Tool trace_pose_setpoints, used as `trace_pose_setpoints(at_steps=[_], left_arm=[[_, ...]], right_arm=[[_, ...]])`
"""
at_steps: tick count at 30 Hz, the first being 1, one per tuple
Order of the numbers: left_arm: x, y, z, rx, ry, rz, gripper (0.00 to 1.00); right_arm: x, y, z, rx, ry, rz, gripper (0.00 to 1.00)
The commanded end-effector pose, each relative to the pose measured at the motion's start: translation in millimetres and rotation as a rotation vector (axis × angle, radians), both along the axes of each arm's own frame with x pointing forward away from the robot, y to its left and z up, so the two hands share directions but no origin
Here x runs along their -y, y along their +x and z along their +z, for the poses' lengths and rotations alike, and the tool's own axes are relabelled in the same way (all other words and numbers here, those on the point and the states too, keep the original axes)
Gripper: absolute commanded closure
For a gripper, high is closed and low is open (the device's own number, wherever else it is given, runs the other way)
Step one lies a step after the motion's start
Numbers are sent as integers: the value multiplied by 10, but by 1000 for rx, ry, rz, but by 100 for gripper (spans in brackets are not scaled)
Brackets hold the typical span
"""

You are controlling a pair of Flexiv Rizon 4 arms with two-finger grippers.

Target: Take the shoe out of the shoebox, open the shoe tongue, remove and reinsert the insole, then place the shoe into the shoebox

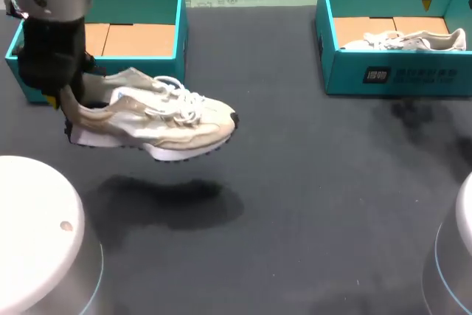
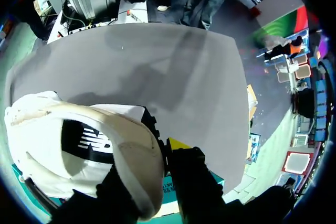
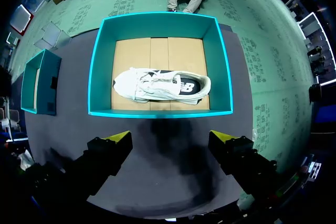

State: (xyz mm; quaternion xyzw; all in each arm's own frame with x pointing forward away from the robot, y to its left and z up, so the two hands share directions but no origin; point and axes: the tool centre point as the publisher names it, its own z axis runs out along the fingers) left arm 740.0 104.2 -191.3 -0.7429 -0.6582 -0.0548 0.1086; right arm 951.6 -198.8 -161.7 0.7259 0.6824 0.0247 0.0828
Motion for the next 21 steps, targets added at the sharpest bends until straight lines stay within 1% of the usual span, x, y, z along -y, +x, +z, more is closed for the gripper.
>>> trace_pose_setpoints(at_steps=[1,5,6,9,21], left_arm=[[225,-196,-254,202,-3,-63,100],[389,-363,-418,165,-1,-92,100],[430,-391,-461,168,1,-94,100],[579,-437,-567,119,-14,-84,100],[579,-437,-567,119,-14,-84,100]], right_arm=[[-1,-4,-1,1,-1,-1,0],[-1,-4,-1,1,-1,-1,0],[-1,-4,-1,1,-1,-1,0],[-1,-4,-1,1,-1,-1,0],[-1,-4,-1,1,-1,-1,0]])
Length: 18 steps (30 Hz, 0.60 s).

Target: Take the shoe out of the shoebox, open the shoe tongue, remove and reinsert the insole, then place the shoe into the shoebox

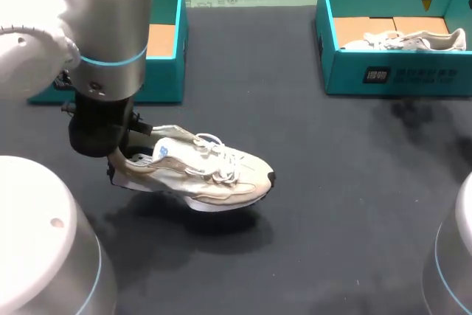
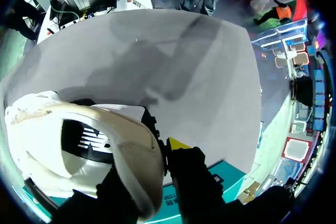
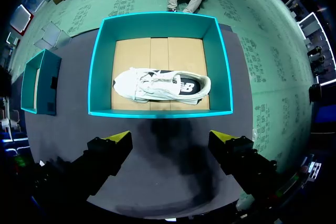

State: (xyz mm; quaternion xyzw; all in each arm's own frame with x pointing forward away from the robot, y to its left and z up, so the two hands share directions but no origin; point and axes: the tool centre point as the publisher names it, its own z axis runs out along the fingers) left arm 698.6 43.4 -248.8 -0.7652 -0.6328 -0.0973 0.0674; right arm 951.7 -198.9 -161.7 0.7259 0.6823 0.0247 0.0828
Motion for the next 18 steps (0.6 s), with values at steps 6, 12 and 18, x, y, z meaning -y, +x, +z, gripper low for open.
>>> trace_pose_setpoints(at_steps=[6,12,18], left_arm=[[145,-17,-179,-78,-10,17,100],[571,1,-519,-90,27,33,100],[881,61,-718,-98,44,70,100]], right_arm=[[-1,-4,-2,1,-1,-1,0],[-1,-4,-2,1,-1,-1,0],[-1,-4,-2,1,-1,-1,0]])
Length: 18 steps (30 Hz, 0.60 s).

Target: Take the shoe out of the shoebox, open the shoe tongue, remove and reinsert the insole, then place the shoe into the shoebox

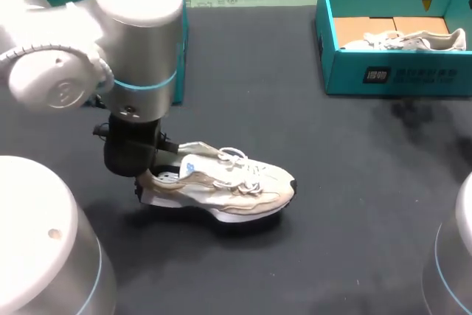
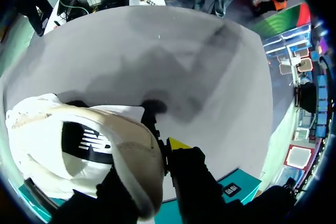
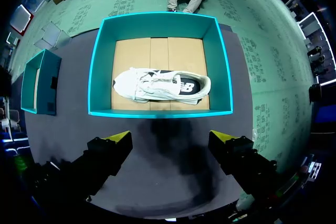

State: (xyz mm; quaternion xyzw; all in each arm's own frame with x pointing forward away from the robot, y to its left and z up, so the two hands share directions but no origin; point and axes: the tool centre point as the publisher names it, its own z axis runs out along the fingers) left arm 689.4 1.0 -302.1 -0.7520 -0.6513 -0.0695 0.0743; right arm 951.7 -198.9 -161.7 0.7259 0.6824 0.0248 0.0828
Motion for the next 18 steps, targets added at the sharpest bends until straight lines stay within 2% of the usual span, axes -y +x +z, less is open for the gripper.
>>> trace_pose_setpoints(at_steps=[1,11,18], left_arm=[[515,167,-221,-54,70,23,100],[778,248,-586,-47,111,99,100],[799,243,-699,-44,114,107,100]], right_arm=[[-2,-4,-2,1,-1,-1,0],[-2,-4,-2,1,-1,-1,0],[-2,-4,-2,1,-1,-1,0]])
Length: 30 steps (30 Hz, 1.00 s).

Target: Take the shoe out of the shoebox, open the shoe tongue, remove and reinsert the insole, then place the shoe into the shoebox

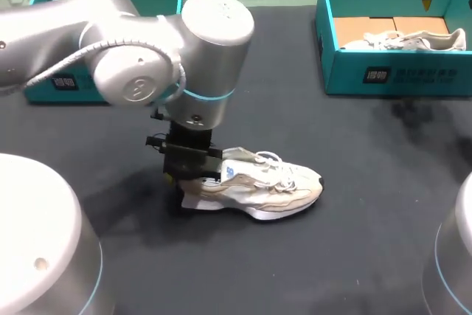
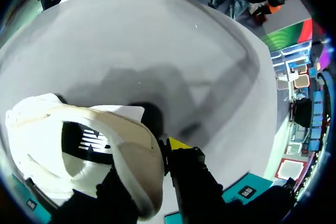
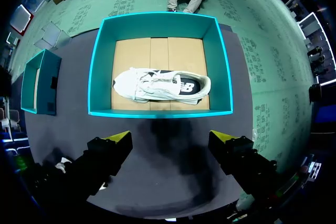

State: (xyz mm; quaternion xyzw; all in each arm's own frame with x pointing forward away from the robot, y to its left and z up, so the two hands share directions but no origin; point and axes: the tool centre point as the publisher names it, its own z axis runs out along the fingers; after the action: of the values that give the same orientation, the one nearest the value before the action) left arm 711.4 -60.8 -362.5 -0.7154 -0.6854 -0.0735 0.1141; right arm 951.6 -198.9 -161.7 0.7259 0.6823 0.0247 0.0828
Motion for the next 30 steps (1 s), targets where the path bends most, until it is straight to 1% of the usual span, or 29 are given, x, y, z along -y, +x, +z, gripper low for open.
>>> trace_pose_setpoints(at_steps=[1,12,21,22,23,24,26,27,28,29,30], left_arm=[[177,25,-113,-12,47,4,100],[148,9,-189,-3,46,-18,100],[63,12,-174,12,8,-52,100],[50,12,-164,13,2,-59,78],[31,9,-154,13,-2,-65,70],[17,7,-145,14,-7,-68,69],[-6,4,-123,19,-15,-74,62],[-17,1,-110,21,-20,-77,53],[-27,-4,-95,25,-24,-79,39],[-41,-11,-72,27,-32,-80,20],[-54,-16,-45,26,-48,-86,5]], right_arm=[[-1,-4,-2,1,-1,-1,0],[-1,-4,-2,1,-1,-1,0],[-1,-4,-2,1,-1,-1,0],[-1,-4,-2,1,-1,-1,0],[-1,-4,-2,1,-1,-1,0],[-1,-4,-2,1,-1,-1,0],[-1,-4,-2,1,-1,-1,0],[-1,-4,-2,1,-1,-1,0],[-1,-4,-2,1,-1,-1,0],[-1,-4,-2,1,-1,-1,0],[-1,-4,-2,1,-1,-1,0]])
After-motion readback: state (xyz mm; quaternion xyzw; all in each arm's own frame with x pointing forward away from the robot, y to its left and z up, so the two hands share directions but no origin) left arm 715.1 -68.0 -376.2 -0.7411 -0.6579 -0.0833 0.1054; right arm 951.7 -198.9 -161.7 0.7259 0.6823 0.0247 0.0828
